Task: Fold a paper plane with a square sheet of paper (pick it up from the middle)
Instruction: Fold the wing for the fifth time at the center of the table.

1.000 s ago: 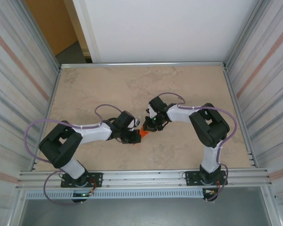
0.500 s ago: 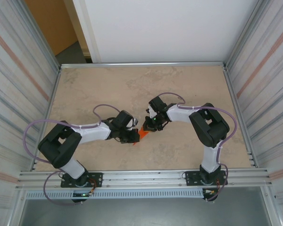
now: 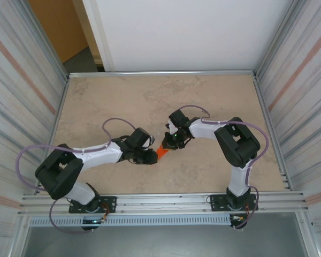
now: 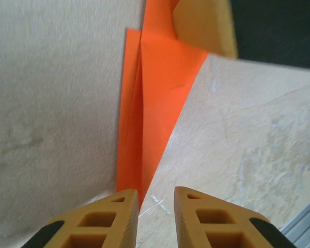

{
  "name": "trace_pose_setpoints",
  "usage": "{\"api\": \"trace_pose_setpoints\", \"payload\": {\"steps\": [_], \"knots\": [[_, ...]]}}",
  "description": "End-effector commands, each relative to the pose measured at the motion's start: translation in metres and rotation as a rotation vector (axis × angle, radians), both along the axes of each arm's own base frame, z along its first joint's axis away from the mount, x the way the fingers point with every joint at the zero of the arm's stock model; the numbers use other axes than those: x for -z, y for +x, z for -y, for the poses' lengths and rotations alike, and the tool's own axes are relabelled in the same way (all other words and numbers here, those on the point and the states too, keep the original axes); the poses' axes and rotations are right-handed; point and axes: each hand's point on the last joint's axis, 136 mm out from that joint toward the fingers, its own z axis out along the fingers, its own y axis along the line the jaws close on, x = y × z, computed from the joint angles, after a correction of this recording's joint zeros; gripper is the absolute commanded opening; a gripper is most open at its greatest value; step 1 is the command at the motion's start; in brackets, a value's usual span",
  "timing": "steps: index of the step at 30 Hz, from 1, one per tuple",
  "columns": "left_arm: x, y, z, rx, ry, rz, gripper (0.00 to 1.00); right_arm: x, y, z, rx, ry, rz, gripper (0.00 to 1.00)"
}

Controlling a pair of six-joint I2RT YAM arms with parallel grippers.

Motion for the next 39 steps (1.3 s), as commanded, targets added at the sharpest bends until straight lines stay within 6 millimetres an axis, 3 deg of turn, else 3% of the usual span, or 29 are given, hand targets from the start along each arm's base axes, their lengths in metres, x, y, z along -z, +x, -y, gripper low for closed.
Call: {"api": "trace_pose_setpoints", "payload": {"steps": [1,15,22,25,29,32,39], "knots": [[0.009,-0.001,-0.006,0.003,0.059,-0.012,0.24,0.048,-0.026,0.037,0.008,-0.203,-0.108,0.1],[0.027,-0.003,-0.018,-0.042,0.116,-0.064,0.11,0.049,-0.027,0.038,0.008,-0.204,-0.109,0.1],[0.031,-0.007,-0.022,-0.052,0.125,-0.087,0.09,0.047,-0.025,0.037,0.013,-0.198,-0.106,0.1],[0.03,-0.007,-0.023,-0.053,0.119,-0.089,0.09,0.033,-0.016,0.031,0.02,-0.153,-0.071,0.12],[0.031,-0.009,-0.024,-0.046,0.122,-0.097,0.09,-0.013,0.005,0.012,0.016,-0.047,0.035,0.2],[0.031,-0.01,-0.023,-0.041,0.116,-0.1,0.09,-0.038,0.008,0.001,-0.007,0.015,0.08,0.21],[0.03,-0.01,-0.02,-0.034,0.101,-0.101,0.09,-0.032,-0.022,-0.017,-0.095,0.03,0.038,0.16]]}}
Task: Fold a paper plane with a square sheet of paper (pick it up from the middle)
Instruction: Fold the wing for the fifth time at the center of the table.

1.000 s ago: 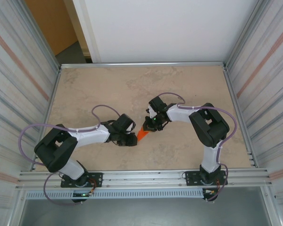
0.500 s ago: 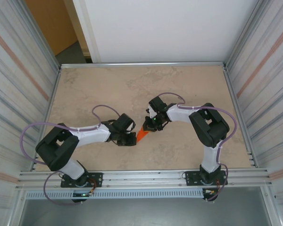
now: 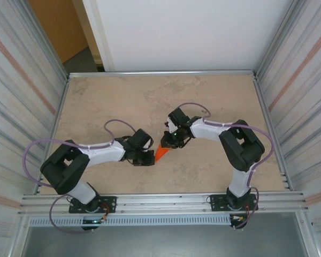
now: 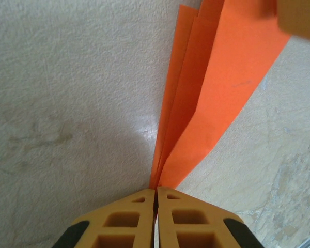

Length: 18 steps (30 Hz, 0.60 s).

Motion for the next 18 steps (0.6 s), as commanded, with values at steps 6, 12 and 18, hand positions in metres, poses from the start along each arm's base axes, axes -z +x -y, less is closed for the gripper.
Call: {"api": "trace_pose_setpoints", "payload": {"steps": [6,12,18], "knots": [[0.012,-0.009,-0.011,-0.007,0.04,-0.053,0.09,0.004,-0.023,-0.011,-0.061,-0.003,-0.028,0.15],[0.003,-0.008,-0.01,-0.015,0.017,-0.034,0.1,0.019,-0.02,-0.003,-0.04,-0.056,-0.038,0.13],[-0.013,-0.003,-0.012,-0.052,-0.019,0.0,0.16,0.035,-0.021,0.006,-0.022,-0.108,-0.067,0.11]]}}
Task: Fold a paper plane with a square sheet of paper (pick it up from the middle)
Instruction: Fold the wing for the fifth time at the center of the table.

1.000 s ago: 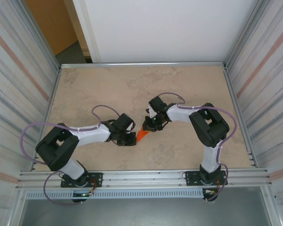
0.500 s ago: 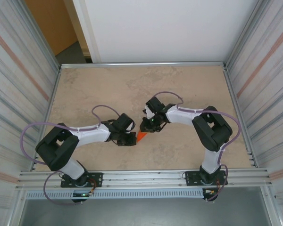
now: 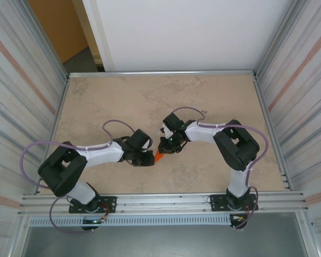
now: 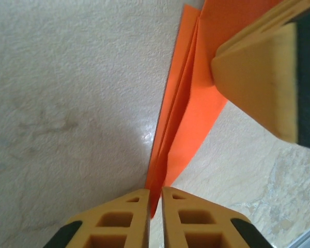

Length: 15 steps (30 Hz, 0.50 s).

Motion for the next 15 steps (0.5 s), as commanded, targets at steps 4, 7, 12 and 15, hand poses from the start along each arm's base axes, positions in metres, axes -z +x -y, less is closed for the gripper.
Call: {"api": "trace_pose_setpoints", "payload": {"steps": [4,7,12,15], "knots": [[-0.022,0.005,-0.011,-0.07,-0.031,0.038,0.18,0.021,-0.004,0.017,0.034,-0.08,-0.045,0.1],[-0.036,0.008,0.001,-0.056,-0.111,0.063,0.18,0.021,-0.004,0.018,0.042,-0.08,-0.049,0.1],[-0.04,0.011,0.031,-0.021,-0.237,0.041,0.09,0.023,-0.004,0.02,0.057,-0.081,-0.066,0.09],[-0.034,0.014,0.039,-0.019,-0.244,0.022,0.05,0.025,-0.005,0.021,0.067,-0.084,-0.077,0.08]]}}
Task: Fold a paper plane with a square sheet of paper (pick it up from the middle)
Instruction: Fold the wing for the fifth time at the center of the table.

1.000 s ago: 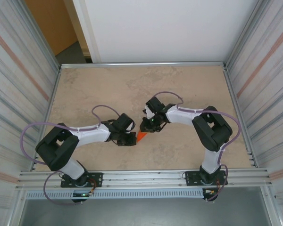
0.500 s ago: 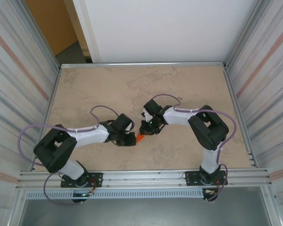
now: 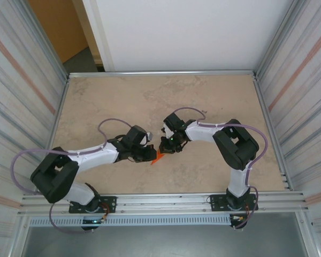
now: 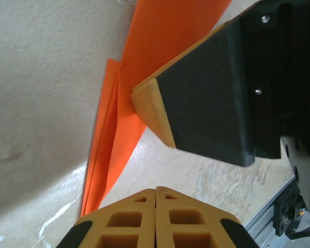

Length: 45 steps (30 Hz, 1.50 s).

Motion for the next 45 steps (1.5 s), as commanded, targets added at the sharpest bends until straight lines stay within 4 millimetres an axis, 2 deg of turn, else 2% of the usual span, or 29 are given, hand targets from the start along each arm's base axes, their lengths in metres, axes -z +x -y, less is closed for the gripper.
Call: {"api": "trace_pose_setpoints", "payload": {"steps": [1,7,12,22,32,41,45], "knots": [[0.0,0.0,0.017,0.019,-0.058,-0.021,0.05,0.023,-0.007,0.018,0.047,-0.081,-0.064,0.08],[0.018,0.001,0.017,-0.001,-0.031,-0.068,0.02,0.025,-0.009,0.021,0.057,-0.089,-0.08,0.08],[0.028,0.006,0.009,-0.03,-0.001,-0.072,0.01,0.028,-0.01,0.023,0.055,-0.097,-0.087,0.08],[0.05,-0.001,-0.006,-0.045,0.054,-0.123,0.0,0.034,-0.013,0.029,0.048,-0.134,-0.097,0.08],[0.068,-0.025,-0.03,-0.077,0.085,-0.232,0.0,0.049,-0.021,0.047,0.034,-0.221,-0.119,0.08],[0.079,-0.06,-0.054,-0.083,0.108,-0.313,0.0,0.054,-0.024,0.054,0.031,-0.243,-0.129,0.08],[0.072,-0.066,-0.062,-0.091,0.098,-0.308,0.0,0.052,-0.025,0.052,0.026,-0.234,-0.125,0.08]]}}
